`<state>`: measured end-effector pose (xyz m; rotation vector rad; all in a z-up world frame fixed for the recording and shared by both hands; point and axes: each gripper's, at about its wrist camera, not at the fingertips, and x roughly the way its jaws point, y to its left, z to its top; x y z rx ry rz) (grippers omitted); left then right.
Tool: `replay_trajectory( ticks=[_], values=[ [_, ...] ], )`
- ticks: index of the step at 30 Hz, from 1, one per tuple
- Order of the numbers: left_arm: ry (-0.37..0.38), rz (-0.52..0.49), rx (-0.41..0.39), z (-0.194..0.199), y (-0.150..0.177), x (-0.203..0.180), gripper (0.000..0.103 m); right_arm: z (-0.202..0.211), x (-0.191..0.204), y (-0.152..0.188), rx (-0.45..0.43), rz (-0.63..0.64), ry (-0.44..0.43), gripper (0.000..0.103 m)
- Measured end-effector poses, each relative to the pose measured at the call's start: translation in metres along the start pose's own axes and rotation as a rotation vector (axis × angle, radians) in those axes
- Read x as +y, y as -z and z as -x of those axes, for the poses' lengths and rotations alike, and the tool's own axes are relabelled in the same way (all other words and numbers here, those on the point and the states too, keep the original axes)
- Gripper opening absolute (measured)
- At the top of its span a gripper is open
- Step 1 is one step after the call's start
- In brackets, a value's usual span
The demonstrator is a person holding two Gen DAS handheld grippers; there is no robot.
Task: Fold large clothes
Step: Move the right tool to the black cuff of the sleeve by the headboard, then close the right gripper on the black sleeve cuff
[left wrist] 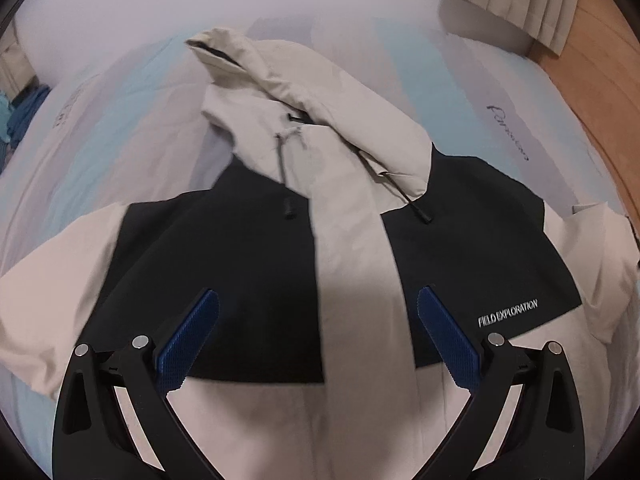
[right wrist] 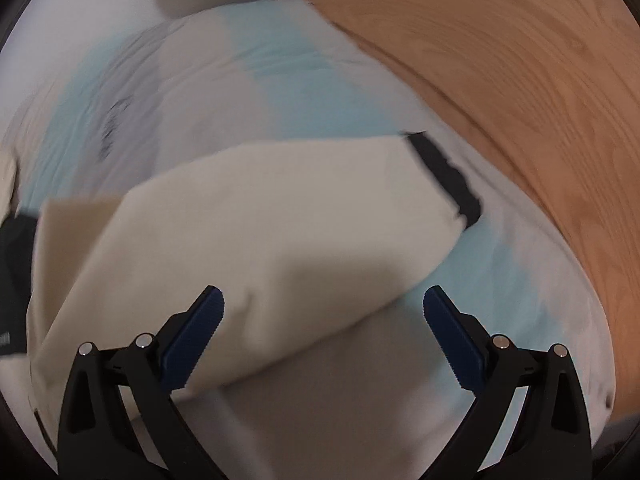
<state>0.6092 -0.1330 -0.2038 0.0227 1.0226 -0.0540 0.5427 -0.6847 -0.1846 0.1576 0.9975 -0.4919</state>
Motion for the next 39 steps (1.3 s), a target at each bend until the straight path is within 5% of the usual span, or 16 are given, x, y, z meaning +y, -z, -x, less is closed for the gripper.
replay_trajectory(
  ticks=[10, 21, 27, 32, 39],
  values=[
    [0.022, 0.005, 0.009, -0.027, -0.015, -0.023, 0.097, -0.067, -0.108, -0.038, 0.169, -0.187, -0.053, 0.096],
    [-0.012, -0.024, 0.046, -0.048, -0.015, -0.029, 0.097, -0.109, -0.153, -0.053, 0.225, -0.369, -0.111, 0.095],
    [-0.016, -0.047, 0.044, -0.052, -0.015, -0.035, 0.097, -0.111, -0.162, -0.055, 0.243, -0.448, -0.131, 0.087],
    [-0.014, -0.040, 0.043, -0.053, -0.020, -0.036, 0.097, -0.101, -0.154, -0.058, 0.224, -0.421, -0.133, 0.068],
    [-0.019, -0.057, 0.030, -0.056, -0.021, -0.040, 0.097, -0.110, -0.154, -0.064, 0.227, -0.466, -0.146, 0.059]
  ],
)
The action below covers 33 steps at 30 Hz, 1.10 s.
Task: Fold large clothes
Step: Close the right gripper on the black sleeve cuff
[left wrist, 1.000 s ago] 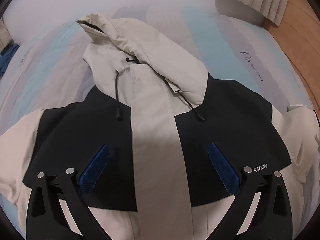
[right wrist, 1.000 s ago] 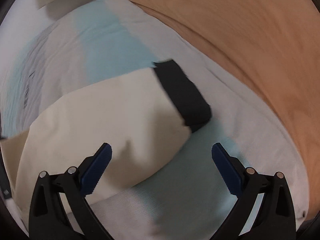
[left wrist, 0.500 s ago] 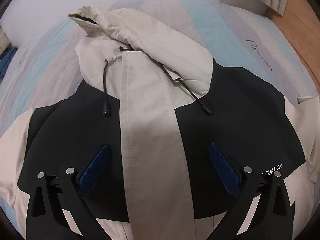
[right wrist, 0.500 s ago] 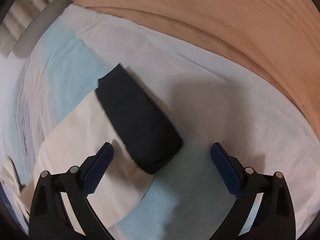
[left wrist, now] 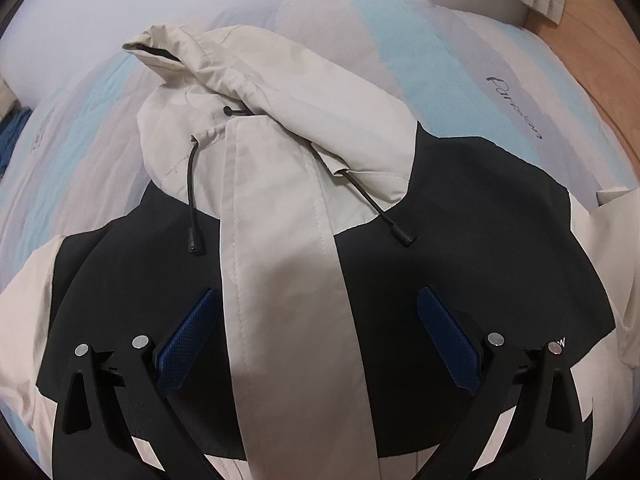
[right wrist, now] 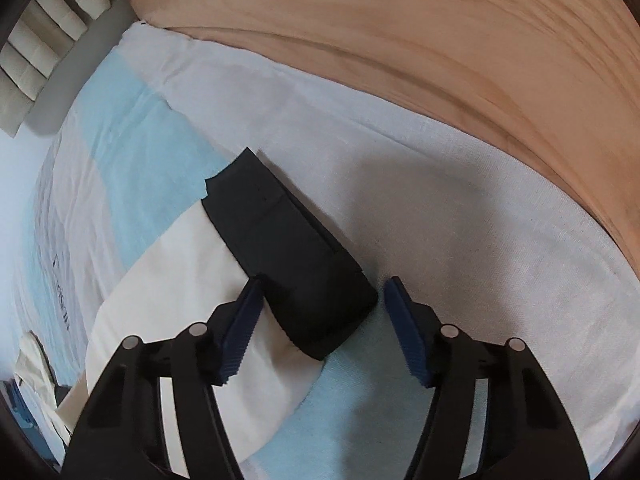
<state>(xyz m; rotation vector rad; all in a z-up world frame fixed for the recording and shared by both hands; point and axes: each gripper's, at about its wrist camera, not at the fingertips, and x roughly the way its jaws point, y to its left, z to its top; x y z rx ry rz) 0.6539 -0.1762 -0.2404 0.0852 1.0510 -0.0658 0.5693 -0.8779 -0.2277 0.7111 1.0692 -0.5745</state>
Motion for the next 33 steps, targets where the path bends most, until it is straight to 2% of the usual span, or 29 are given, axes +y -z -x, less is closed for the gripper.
replay_trajectory(
  ticks=[4, 7, 9, 10, 11, 13, 14, 15, 16, 17, 23, 33],
  values=[
    [0.004, 0.017, 0.004, -0.003, -0.001, 0.001, 0.097, 0.002, -0.023, 0.003, -0.014, -0.155, -0.085, 0.054],
    [-0.004, 0.011, 0.003, -0.003, 0.000, -0.002, 0.097, 0.002, -0.027, 0.004, -0.022, -0.195, -0.098, 0.053],
    [-0.005, 0.010, 0.002, -0.003, 0.000, -0.002, 0.097, 0.001, -0.022, 0.003, -0.024, -0.195, -0.093, 0.056],
    [-0.004, 0.011, 0.002, -0.002, 0.000, -0.003, 0.097, 0.001, -0.020, 0.002, -0.026, -0.199, -0.106, 0.065],
    [-0.002, 0.011, 0.002, -0.002, 0.000, -0.003, 0.097, -0.001, -0.017, 0.001, -0.017, -0.201, -0.144, 0.079],
    [-0.001, 0.010, 0.000, -0.002, -0.001, -0.002, 0.097, 0.004, -0.007, 0.002, -0.021, -0.145, -0.115, 0.085],
    [0.002, 0.009, 0.000, -0.001, -0.001, -0.002, 0.097, 0.003, -0.001, 0.003, -0.016, -0.098, -0.075, 0.083],
    [0.003, 0.008, -0.002, 0.000, -0.002, -0.002, 0.097, 0.001, 0.007, 0.005, -0.004, -0.041, 0.001, 0.078],
    [0.004, 0.007, -0.002, 0.000, -0.002, -0.002, 0.097, 0.000, 0.008, 0.005, -0.004, -0.027, 0.027, 0.066],
    [0.004, 0.006, -0.004, 0.001, -0.002, -0.002, 0.097, 0.003, 0.005, 0.006, -0.012, -0.032, 0.028, 0.059],
    [0.003, 0.003, -0.010, 0.006, -0.001, -0.003, 0.097, 0.014, -0.001, 0.005, -0.013, -0.002, 0.017, 0.037],
    [-0.008, 0.001, -0.024, 0.016, -0.003, 0.002, 0.097, 0.054, 0.007, 0.016, -0.041, 0.062, 0.005, 0.034]
  ],
)
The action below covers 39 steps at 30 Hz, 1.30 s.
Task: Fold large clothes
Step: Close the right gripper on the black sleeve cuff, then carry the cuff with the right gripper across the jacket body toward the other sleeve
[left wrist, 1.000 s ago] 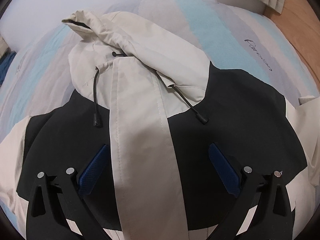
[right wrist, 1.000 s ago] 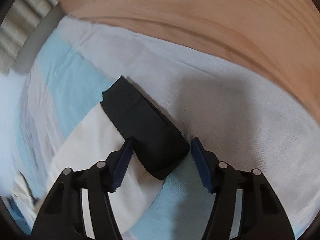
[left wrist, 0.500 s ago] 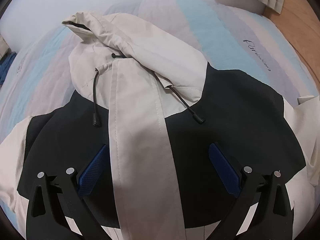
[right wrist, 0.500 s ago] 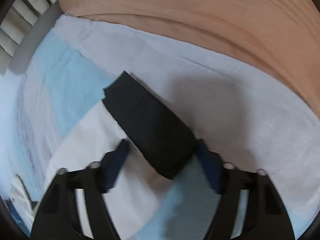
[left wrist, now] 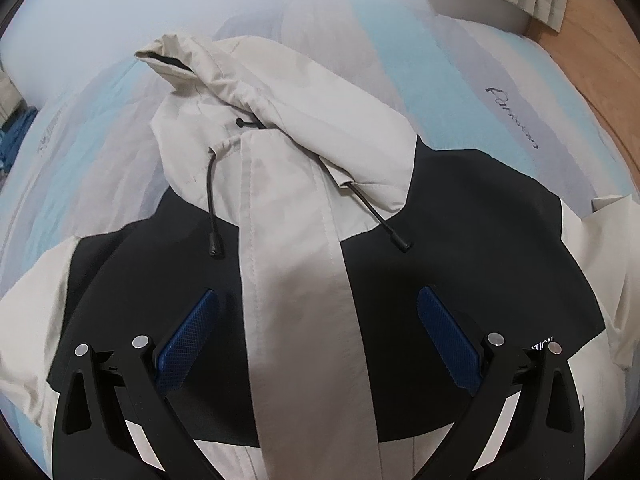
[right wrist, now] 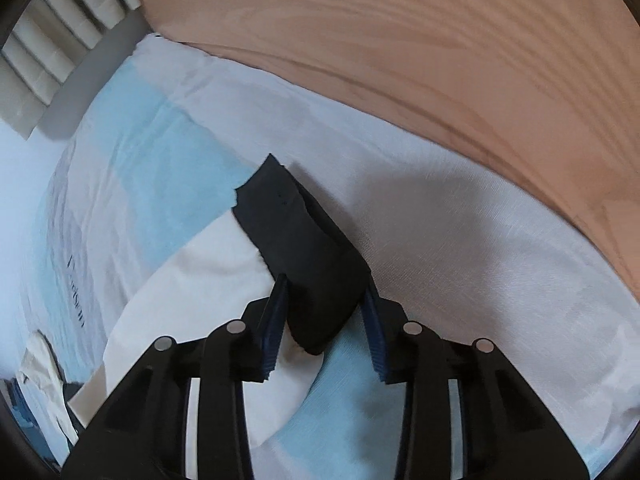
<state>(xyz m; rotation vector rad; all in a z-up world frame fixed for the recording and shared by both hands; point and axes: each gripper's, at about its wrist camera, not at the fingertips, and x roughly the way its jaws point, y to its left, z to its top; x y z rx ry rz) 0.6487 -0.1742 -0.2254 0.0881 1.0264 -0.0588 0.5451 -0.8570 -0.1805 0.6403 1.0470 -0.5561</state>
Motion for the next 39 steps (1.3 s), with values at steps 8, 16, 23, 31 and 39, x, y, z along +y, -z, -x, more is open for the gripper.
replay_trajectory(
  ticks=[8, 16, 23, 31, 39],
  values=[
    [-0.001, 0.022, 0.006, 0.009, 0.005, 0.011, 0.097, 0.034, 0.057, 0.018, -0.017, 0.191, -0.016, 0.033],
    [-0.014, 0.032, -0.010, 0.026, 0.009, 0.034, 0.097, 0.064, 0.133, 0.056, -0.038, 0.351, -0.063, 0.028],
    [-0.044, 0.070, 0.004, 0.037, 0.018, 0.078, 0.097, 0.079, 0.201, 0.100, -0.036, 0.498, -0.110, 0.012],
    [-0.080, 0.106, 0.005, 0.048, 0.033, 0.136, 0.097, 0.078, 0.245, 0.135, -0.024, 0.543, -0.145, 0.010],
    [-0.094, 0.140, 0.003, 0.059, 0.047, 0.179, 0.097, 0.101, 0.307, 0.182, -0.024, 0.601, -0.231, 0.010]
  ],
)
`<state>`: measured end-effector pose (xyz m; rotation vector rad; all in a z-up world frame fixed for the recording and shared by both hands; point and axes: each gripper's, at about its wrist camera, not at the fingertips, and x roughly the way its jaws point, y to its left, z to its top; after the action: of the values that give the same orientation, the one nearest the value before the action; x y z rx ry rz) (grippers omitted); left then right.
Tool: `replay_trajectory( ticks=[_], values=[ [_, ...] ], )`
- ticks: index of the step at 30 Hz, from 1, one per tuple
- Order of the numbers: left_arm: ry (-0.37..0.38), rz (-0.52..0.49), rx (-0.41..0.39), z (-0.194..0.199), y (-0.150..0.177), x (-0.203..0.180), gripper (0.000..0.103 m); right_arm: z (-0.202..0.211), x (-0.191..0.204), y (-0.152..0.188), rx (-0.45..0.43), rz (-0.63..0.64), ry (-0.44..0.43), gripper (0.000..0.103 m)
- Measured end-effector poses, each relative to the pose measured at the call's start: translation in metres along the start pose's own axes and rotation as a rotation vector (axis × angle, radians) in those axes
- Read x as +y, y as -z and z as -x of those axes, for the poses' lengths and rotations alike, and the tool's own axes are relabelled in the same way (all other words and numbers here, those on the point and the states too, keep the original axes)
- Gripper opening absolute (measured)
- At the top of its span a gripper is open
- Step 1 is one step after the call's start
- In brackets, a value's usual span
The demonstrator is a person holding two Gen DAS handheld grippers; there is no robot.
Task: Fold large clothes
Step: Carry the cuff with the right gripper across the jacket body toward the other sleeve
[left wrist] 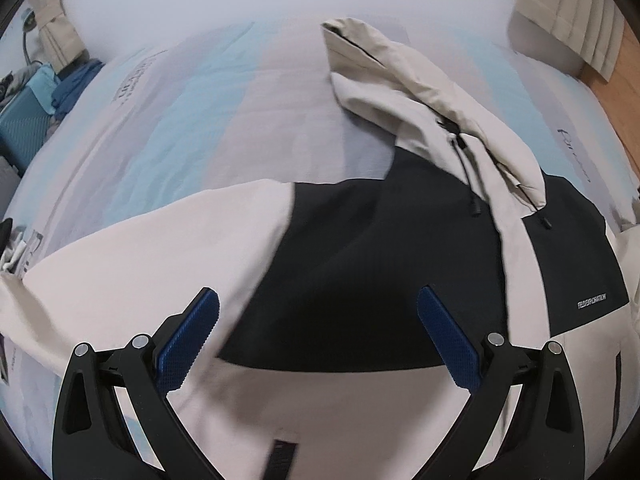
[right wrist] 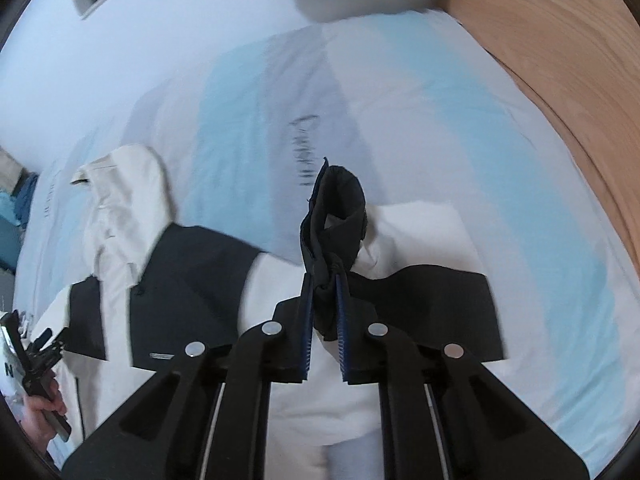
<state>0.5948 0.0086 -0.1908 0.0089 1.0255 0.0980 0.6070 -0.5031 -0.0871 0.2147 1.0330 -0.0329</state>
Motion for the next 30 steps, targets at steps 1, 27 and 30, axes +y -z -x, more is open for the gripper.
replay_trajectory(
  ticks=[1, 27, 30],
  values=[
    [-0.006, -0.002, -0.005, 0.002, 0.001, 0.006, 0.097, 0.003, 0.013, 0.001, -0.013, 0.019, -0.005, 0.010],
    [-0.060, 0.138, -0.016, 0.025, 0.029, 0.180, 0.097, -0.008, 0.344, 0.066, -0.020, 0.198, -0.252, 0.009],
    [-0.071, 0.166, -0.015, 0.028, 0.038, 0.207, 0.097, -0.016, 0.385, 0.083, 0.008, 0.234, -0.279, 0.009]
  ],
)
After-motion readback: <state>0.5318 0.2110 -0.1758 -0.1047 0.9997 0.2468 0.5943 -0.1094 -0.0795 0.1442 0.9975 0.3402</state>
